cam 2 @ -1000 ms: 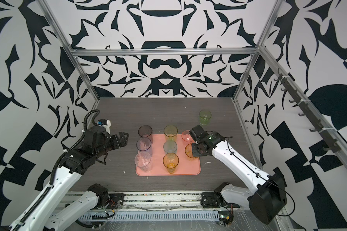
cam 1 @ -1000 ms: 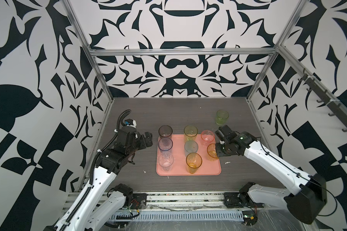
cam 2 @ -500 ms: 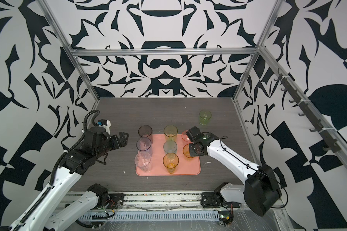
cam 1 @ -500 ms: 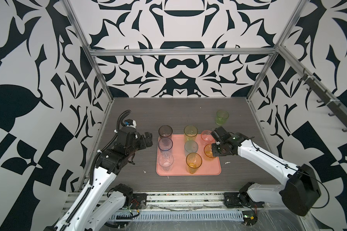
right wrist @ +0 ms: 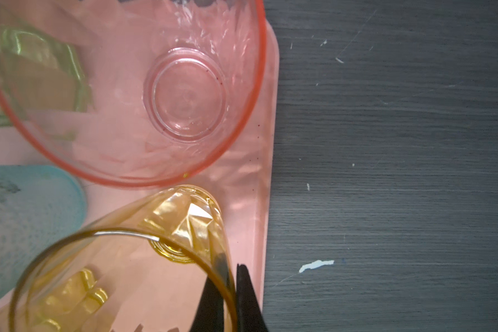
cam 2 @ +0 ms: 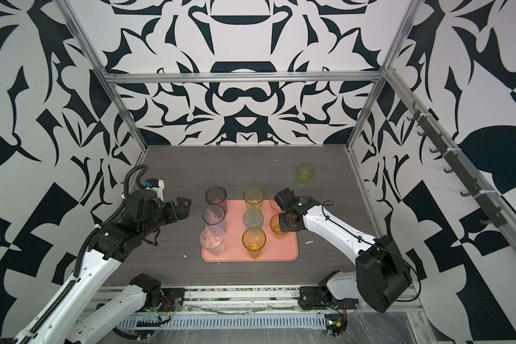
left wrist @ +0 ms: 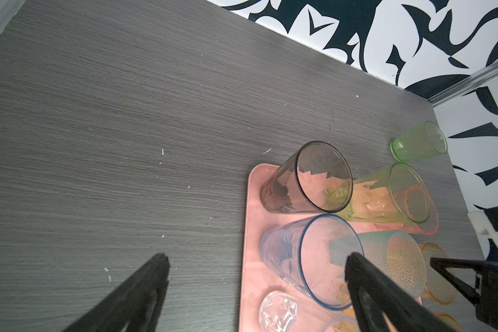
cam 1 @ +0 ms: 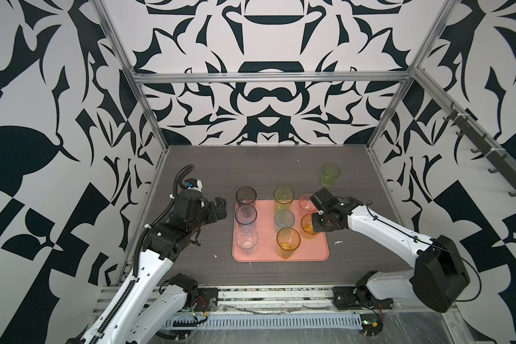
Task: Place the glasses into the tray
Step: 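Lower the short yellow glass onto the tray beside the pink glass, then open the right gripper and raise it off the yellow glass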
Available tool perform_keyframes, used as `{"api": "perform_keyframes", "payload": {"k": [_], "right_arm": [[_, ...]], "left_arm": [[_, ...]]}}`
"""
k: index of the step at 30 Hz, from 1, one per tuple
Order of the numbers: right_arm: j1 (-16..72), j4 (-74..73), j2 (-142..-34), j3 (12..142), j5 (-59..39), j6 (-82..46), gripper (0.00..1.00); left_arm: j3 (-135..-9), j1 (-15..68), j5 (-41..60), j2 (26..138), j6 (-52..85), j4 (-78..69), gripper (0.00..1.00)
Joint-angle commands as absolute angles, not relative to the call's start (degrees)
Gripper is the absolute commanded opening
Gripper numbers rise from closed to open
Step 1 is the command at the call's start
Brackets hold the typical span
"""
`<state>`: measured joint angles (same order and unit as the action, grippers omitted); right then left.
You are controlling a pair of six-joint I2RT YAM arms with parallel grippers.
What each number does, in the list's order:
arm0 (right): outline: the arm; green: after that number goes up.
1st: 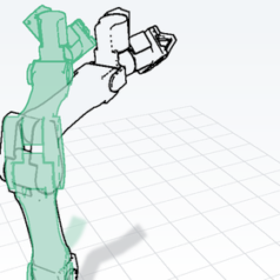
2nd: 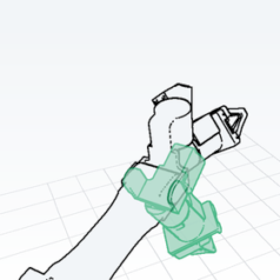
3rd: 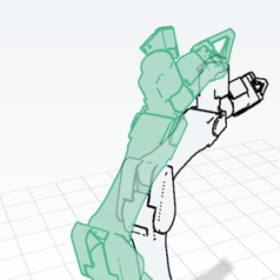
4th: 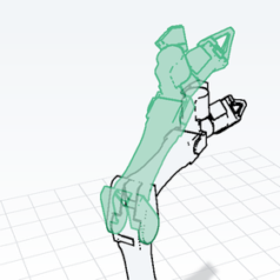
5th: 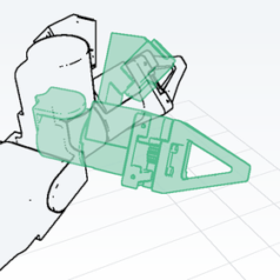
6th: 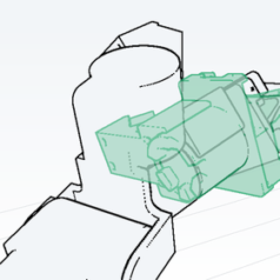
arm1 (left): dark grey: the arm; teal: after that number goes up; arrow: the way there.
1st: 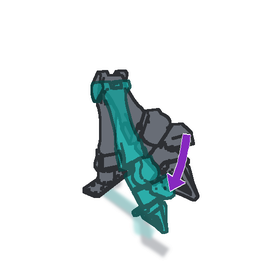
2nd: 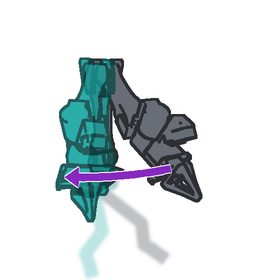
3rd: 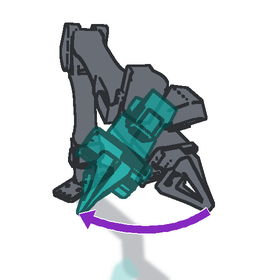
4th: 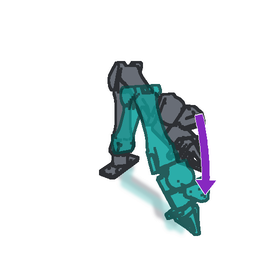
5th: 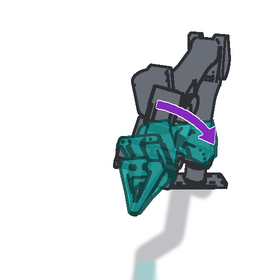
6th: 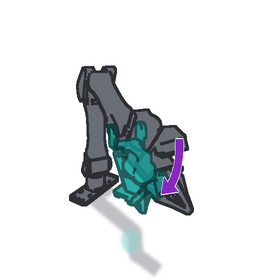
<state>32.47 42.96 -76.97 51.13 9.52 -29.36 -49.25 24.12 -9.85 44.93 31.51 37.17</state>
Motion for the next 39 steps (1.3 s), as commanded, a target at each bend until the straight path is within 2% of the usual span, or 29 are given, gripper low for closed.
{"api": "perform_keyframes", "payload": {"k": [1, 19, 30, 39], "right_arm": [[32.44, 41.62, -77.06, 51.31, 12.65, -29.26, 0.00], [30.70, 42.75, -79.93, 53.95, 13.55, -29.75, 0.01], [30.70, 46.40, -78.53, 57.13, 14.14, -29.80, 0.29], [30.71, 49.88, -75.31, 63.03, 13.82, -27.90, 0.37]], "left_arm": [[-48.61, 23.94, -10.48, 43.86, 31.84, 37.56, 1.00], [-47.84, 23.97, -10.79, 42.76, 31.90, 37.90, 0.99], [-48.21, 23.96, -10.58, 42.76, 31.86, 37.90, 1.00], [-48.44, 23.99, -10.29, 42.43, 32.06, 38.12, 0.99]]}}
